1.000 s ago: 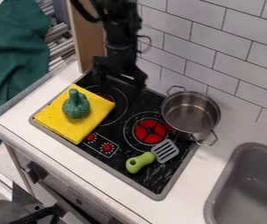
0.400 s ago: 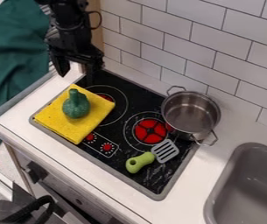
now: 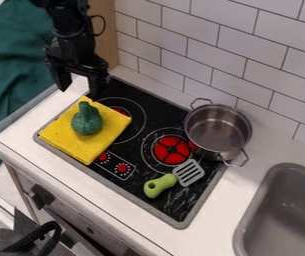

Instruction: Put a green object inside the silver pot

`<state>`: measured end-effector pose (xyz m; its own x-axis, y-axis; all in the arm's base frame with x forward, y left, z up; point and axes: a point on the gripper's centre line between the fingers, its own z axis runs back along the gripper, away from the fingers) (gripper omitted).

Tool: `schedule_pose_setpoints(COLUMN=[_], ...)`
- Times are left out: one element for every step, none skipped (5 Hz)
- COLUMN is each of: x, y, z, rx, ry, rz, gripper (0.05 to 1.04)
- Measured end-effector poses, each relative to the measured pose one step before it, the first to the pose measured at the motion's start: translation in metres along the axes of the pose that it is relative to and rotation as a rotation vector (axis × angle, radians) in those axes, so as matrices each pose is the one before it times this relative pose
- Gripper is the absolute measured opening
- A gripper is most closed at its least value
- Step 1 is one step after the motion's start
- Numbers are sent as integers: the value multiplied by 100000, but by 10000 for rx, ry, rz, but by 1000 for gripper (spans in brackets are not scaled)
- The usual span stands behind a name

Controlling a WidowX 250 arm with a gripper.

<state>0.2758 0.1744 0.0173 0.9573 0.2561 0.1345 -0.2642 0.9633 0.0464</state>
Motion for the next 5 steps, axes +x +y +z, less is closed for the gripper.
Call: schedule_pose_setpoints(x=[-948, -1002, -442, -109, 155], y=[108, 426, 113, -273, -130], z=[-386, -389, -36, -125, -134], rx=[156, -13, -69, -129, -83], ry=[315, 211, -16, -56, -91], rz=[-6, 33, 60, 41, 54], gripper=[1001, 1001, 1001, 1001, 949])
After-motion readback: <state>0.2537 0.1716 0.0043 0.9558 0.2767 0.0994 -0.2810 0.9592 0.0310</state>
